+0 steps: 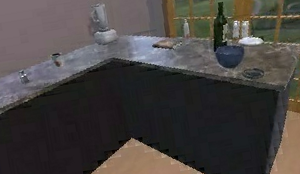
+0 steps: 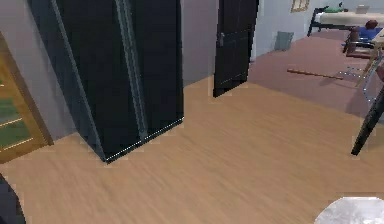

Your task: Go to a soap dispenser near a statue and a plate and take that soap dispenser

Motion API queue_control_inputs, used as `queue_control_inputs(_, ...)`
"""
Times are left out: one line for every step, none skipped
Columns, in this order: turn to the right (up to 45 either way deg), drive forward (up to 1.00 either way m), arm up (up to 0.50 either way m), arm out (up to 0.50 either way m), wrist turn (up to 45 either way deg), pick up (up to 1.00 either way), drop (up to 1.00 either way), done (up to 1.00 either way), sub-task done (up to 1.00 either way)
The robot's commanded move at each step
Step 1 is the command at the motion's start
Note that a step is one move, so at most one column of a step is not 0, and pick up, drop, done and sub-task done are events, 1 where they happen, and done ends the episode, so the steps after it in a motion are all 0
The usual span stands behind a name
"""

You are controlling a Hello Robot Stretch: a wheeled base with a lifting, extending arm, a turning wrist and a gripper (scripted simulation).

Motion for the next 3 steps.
queue_control_inputs(-39.0, 0.0, 0.0, 0.0, 0.0, 0.0, 0.0, 0.0, 0.0)
queue_control_inputs(0.0, 0.7, 0.0, 0.0, 0.0, 0.0, 0.0, 0.0, 0.0)
queue_control_inputs(-24.0, 0.0, 0.0, 0.0, 0.0, 0.0, 0.0, 0.0, 0.0)
